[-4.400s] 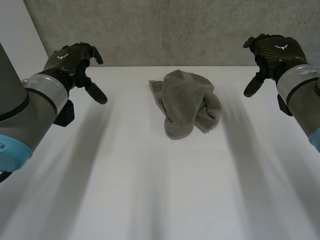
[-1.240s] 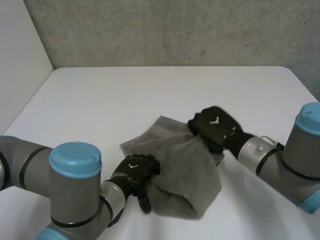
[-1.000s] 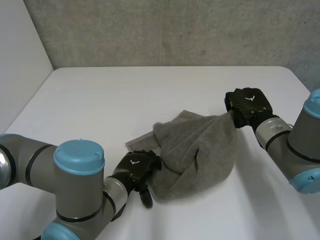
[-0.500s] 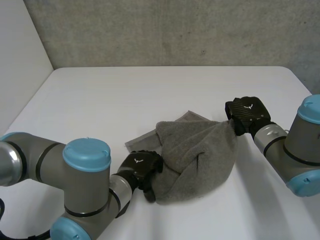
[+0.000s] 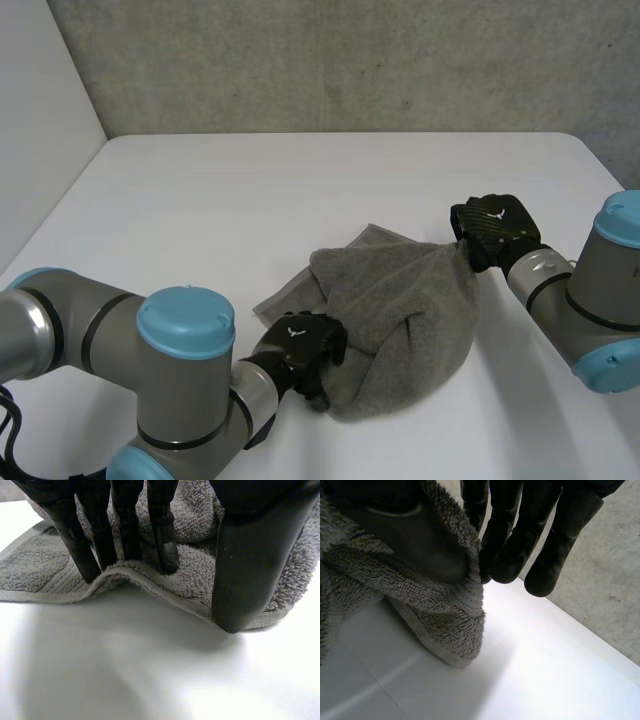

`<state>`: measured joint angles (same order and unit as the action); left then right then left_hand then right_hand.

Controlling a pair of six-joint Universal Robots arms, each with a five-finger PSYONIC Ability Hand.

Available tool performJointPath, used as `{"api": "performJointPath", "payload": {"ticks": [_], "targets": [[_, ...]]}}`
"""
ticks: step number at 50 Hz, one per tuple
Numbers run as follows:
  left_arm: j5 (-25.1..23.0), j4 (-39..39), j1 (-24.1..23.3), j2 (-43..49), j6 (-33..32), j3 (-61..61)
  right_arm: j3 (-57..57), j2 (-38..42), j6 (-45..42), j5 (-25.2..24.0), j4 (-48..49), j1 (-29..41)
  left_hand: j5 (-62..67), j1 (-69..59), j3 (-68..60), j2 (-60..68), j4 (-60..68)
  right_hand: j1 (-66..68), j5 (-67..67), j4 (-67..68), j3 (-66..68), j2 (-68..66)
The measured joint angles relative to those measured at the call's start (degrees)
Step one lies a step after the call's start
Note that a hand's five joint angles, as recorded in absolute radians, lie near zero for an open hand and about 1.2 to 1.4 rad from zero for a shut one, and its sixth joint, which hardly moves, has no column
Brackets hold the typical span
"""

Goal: Fold the towel.

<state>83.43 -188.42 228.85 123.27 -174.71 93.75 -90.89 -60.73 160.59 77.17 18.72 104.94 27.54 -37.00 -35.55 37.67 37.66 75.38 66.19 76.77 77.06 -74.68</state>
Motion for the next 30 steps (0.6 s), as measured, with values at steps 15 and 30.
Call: {"api": "performJointPath", "payload": {"ticks": [15, 30], "targets": [[0.31, -0.01, -0.09, -0.3, 0.37, -0.19, -0.16, -0.08, -0.02, 0.0, -0.21, 0.08, 36.5, -34.44, -6.42, 37.56, 38.98, 0.0, 0.0, 0.0, 0.0, 0.0], [0.62, 0.54, 1.75, -3.76, 0.35, -0.59, -0.24, -2.49, -0.66, -0.4, -1.78, 0.35, 36.8, -34.44, -6.42, 37.57, 39.88, 0.0, 0.0, 0.0, 0.0, 0.0]]}}
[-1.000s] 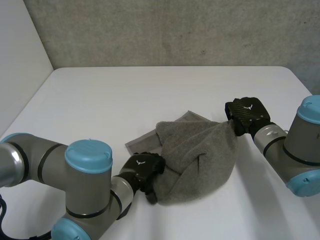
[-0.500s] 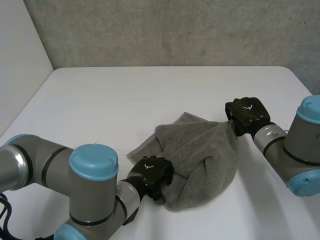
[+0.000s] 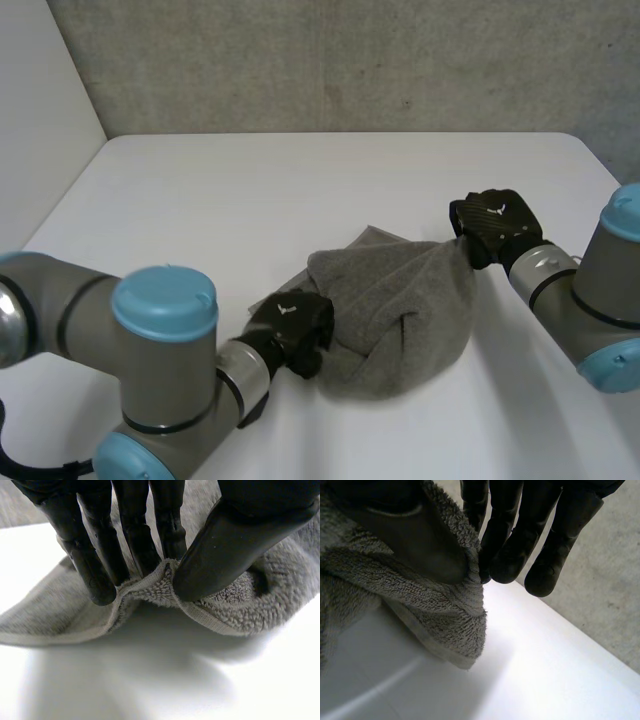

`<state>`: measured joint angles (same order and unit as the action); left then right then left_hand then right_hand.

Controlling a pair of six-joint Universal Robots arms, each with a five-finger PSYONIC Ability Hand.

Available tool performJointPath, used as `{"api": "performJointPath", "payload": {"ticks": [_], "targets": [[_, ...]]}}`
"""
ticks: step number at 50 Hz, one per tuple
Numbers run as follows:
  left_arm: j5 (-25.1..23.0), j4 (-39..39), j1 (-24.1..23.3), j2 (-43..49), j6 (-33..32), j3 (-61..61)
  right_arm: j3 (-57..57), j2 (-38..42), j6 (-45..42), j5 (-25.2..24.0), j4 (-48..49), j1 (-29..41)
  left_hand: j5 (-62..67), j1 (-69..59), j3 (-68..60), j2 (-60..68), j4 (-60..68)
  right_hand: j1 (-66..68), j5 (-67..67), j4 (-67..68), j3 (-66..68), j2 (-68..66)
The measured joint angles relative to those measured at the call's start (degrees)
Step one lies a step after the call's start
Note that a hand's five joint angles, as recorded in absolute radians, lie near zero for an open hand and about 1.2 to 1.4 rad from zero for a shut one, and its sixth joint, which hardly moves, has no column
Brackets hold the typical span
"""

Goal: Fold the towel.

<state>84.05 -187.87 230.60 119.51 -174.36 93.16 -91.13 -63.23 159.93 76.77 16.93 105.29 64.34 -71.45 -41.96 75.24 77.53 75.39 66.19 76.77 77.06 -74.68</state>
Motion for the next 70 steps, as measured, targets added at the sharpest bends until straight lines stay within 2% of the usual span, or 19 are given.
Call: {"api": "performJointPath", "payload": {"ticks": [7, 12, 17, 22, 28, 30, 36, 41, 47, 51, 57, 60, 63, 70], "targets": [[-0.15, 1.5, 3.44, -8.18, -0.53, -0.41, 2.68, -7.83, -4.36, -1.27, -8.46, 0.02, 0.0, 0.0, 0.0, 0.0, 0.0, 0.0, 0.0, 0.0, 0.0, 0.0], [-0.25, 3.46, 7.58, -18.87, -1.03, -2.63, 9.39, -17.98, -6.19, -3.4, -16.47, -0.34, 0.01, 0.0, 0.0, 0.0, 0.01, 0.01, 0.0, 0.0, 0.0, 0.0], [-0.46, 5.22, 11.94, -27.71, -0.99, -6.52, 18.4, -24.04, -6.64, -6.59, -26.02, -0.64, 0.01, 0.0, 0.0, 0.0, 0.01, 0.01, 0.0, 0.0, 0.02, 0.0], [-0.56, 6.43, 14.76, -32.48, -0.73, -10.6, 26.91, -24.1, -7.51, -10.41, -36.78, -0.73, 0.28, 0.0, 0.0, 0.4, 0.01, 0.03, 0.0, 0.0, 0.05, 0.0], [-0.56, 6.88, 16.64, -31.4, -0.5, -13.15, 34.19, -16.85, -15.23, -12.24, -47.9, 0.33, 0.3, 0.0, 0.0, 0.43, 0.01, 0.01, 0.0, 0.2, 0.06, 0.0], [-0.54, 6.81, 17.01, -29.18, -0.47, -13.29, 36.04, -13.91, -18.19, -11.44, -49.41, 1.12, 0.31, 0.0, 0.0, 0.43, 0.01, 0.01, 0.0, 0.32, 0.07, 0.0], [-0.35, 5.98, 19.67, -18.5, -0.69, -16.32, 44.74, -3.17, -22.8, -4.11, -46.89, 5.61, 0.31, 0.0, 0.0, 0.43, 0.01, 0.02, 0.0, 0.32, 0.11, 0.0], [0.14, 4.2, 22.16, -8.51, -0.71, -26.85, 56.53, 6.1, -21.12, 4.42, -34.66, 9.64, 0.31, -0.01, 0.0, 0.64, 0.01, 0.03, 0.0, 0.32, 0.15, 0.0], [1.95, 2.99, 23.64, -3.43, -0.35, -40.35, 64.95, 9.95, -14.75, 10.28, -22.67, 11.3, 0.31, -0.01, 0.0, 0.79, 0.01, 0.04, 0.0, 0.32, 0.15, 0.0], [3.28, 2.93, 24.17, -4.02, -0.16, -43.28, 64.58, 9.21, -10.7, 10.75, -23.65, 11.37, 0.31, -0.02, 0.0, 0.82, 0.01, 0.04, 0.0, 0.32, 0.15, -0.35], [2.96, 2.49, 24.18, -8.28, -0.56, -35.6, 55.82, 7.96, -10.89, 7.18, -34.13, 11.1, 0.31, -0.03, 0.0, 0.86, 0.01, 0.04, 0.0, 0.32, 0.16, -0.35], [1.03, 2.01, 24.13, -10.3, -0.82, -28.04, 49.22, 7.63, -13.3, 4.92, -37.6, 10.73, 0.32, -0.03, 0.0, 0.9, 0.01, 0.04, 0.0, 0.32, 0.16, -0.35], [-3.23, 1.5, 24.17, -12.18, -1.08, -15.8, 39.93, 6.98, -17.52, 2.46, -39.74, 10.28, 0.36, -0.04, 0.0, 0.92, 0.01, 0.04, 0.0, 0.32, 0.16, -0.35], [-8.26, 1.27, 24.78, -14.61, -1.16, 0.0, 31.59, 3.79, -22.92, 0.23, -42.57, 9.22, 0.45, -0.12, 0.0, 0.94, 0.02, 0.04, 0.0, 0.32, 0.16, -0.35]]}}
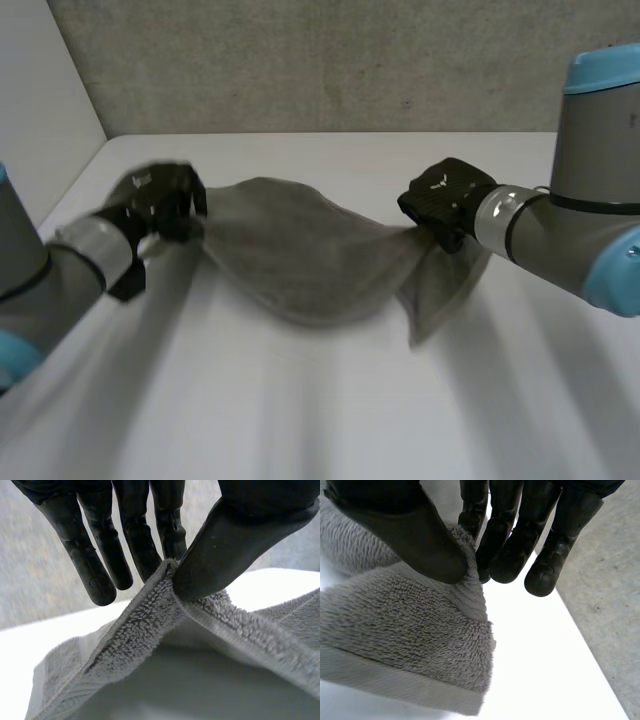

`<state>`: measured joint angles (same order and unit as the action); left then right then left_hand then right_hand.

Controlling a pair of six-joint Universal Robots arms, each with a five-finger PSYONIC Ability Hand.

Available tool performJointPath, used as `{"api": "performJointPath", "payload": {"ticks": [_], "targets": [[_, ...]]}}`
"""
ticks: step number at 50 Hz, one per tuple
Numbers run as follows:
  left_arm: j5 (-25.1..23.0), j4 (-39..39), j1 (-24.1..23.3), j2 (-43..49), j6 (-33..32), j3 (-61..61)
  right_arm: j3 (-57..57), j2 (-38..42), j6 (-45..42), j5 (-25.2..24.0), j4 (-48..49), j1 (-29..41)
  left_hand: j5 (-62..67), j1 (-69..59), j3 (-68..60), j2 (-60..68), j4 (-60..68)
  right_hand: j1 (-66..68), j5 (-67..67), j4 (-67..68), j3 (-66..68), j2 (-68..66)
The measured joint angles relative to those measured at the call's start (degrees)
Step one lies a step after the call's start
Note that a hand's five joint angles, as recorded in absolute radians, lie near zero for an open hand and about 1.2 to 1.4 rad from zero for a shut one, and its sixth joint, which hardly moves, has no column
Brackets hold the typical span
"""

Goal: Fold the towel.

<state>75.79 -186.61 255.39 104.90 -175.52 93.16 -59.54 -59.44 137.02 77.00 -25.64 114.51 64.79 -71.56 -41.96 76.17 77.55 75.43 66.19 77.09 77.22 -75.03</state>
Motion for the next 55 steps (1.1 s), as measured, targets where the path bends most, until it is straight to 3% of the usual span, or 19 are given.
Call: {"api": "performJointPath", "payload": {"ticks": [6, 11, 14, 19, 21, 25, 28, 34, 45, 55], "targets": [[-0.97, -1.5, 2.58, -4.29, 0.27, 6.03, 0.5, -3.62, 1.64, -4.15, -1.48, -1.47, 0.01, -0.11, 0.0, 0.0, 0.0, 0.0, 0.0, 0.0, 0.0, 0.0], [-0.77, -4.78, 3.89, -5.49, 0.73, 6.48, 4.62, -0.04, 5.0, -7.06, -0.79, -2.11, 0.0, -0.11, 0.0, 0.0, 0.0, 0.0, 0.0, 0.0, 0.0, 0.0], [-0.63, -6.72, 3.37, -3.98, 0.83, 6.16, 7.49, 5.07, 5.05, -6.56, -0.39, -1.91, 0.01, -0.11, 0.0, 0.01, 0.0, 0.0, 0.0, 0.0, 0.0, 0.0], [-0.15, -9.44, 0.01, 2.67, 0.63, 4.64, 13.53, 16.78, 0.75, -0.73, 0.23, -0.97, 0.01, -0.11, 0.0, 0.02, 0.0, -0.72, -1.25, -2.4, -2.46, 0.55], [0.01, -9.86, -0.96, 4.92, 0.52, 4.03, 15.68, 20.25, -1.08, 1.77, 0.63, -0.73, 0.01, -0.11, 0.0, 0.03, 0.0, -10.7, -11.29, -11.93, -12.09, 10.1], [0.2, -10.31, -2.32, 9.6, 0.18, 2.55, 19.9, 25.66, -3.81, 7.08, 2.57, -0.52, 0.01, -0.11, 0.0, 0.03, 0.0, -50.8, -52.92, -50.86, -52.06, 51.05], [0.2, -10.37, -2.53, 11.42, 0.05, 1.79, 20.98, 26.29, -4.04, 9.18, 4.08, -0.51, 0.01, -0.11, 0.0, 0.03, 0.0, -60.51, -62.95, -62.16, -62.44, 60.34], [0.8, -10.4, -2.39, 13.33, 0.08, -0.44, 16.72, 19.53, 0.09, 9.02, 5.65, -0.51, 0.01, -0.11, 0.0, 0.04, 0.0, -61.64, -62.95, -62.59, -63.09, 60.45], [5.84, -12.47, -0.52, 15.37, 0.3, -4.85, -10.74, -1.53, 3.21, -1.62, 8.86, -0.73, 0.01, -0.11, 0.0, 0.04, 0.0, -57.25, -57.79, -59.37, -59.46, 57.55], [6.3, -12.99, 0.73, 15.96, 0.51, -4.57, -31.43, -6.81, -0.12, -2.94, 20.91, -0.91, 0.01, -0.11, 0.0, 0.04, 0.0, -47.24, -47.63, -49.32, -49.22, 47.37]]}}
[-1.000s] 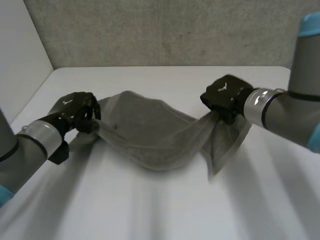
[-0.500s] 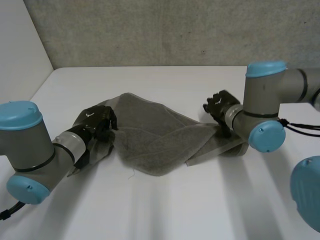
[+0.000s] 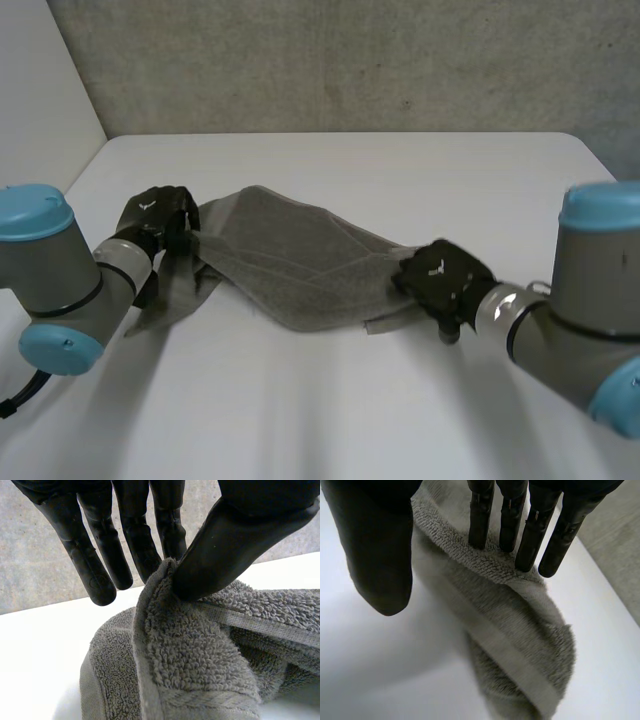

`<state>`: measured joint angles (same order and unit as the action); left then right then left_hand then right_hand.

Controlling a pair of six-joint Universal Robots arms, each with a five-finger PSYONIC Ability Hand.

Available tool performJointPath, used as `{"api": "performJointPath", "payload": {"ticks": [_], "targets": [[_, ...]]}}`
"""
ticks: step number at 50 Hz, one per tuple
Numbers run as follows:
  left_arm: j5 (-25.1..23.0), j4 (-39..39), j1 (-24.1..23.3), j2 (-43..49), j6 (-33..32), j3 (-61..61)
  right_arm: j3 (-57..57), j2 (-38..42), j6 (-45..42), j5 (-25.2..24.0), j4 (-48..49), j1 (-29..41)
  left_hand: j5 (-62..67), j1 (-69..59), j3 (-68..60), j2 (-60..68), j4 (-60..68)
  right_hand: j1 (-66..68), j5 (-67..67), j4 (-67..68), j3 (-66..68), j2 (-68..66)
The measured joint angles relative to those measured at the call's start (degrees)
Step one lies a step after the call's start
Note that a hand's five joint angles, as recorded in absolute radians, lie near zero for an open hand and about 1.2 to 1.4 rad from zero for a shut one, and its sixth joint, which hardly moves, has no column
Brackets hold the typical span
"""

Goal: Fold the towel.

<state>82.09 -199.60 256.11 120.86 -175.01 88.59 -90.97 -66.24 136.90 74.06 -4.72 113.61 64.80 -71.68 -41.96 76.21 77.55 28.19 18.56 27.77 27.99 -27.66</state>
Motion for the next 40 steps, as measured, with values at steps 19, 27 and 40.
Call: {"api": "performJointPath", "payload": {"ticks": [19, 27, 40], "targets": [[-0.08, 0.0, 0.0, 0.06, -0.03, 1.06, -8.21, -0.09, -2.78, 0.07, 5.01, 0.45, 0.0, 0.0, 0.0, 0.0, 0.0, 6.29, 5.91, 6.32, 6.24, -6.92], [-0.06, 0.0, 0.0, 0.03, -0.02, 1.5, -10.53, -5.51, -2.59, 0.26, 4.49, 0.53, 0.0, 0.0, 0.0, 0.0, 0.0, 7.0, 6.9, 7.41, 7.26, -7.26], [-0.03, -0.13, 0.01, -0.18, 0.02, 2.32, -11.99, -11.42, -2.64, -4.81, -4.9, 0.88, 0.0, 0.0, 0.0, 0.0, 0.0, 8.49, 8.58, 9.01, 8.94, -8.59]]}}
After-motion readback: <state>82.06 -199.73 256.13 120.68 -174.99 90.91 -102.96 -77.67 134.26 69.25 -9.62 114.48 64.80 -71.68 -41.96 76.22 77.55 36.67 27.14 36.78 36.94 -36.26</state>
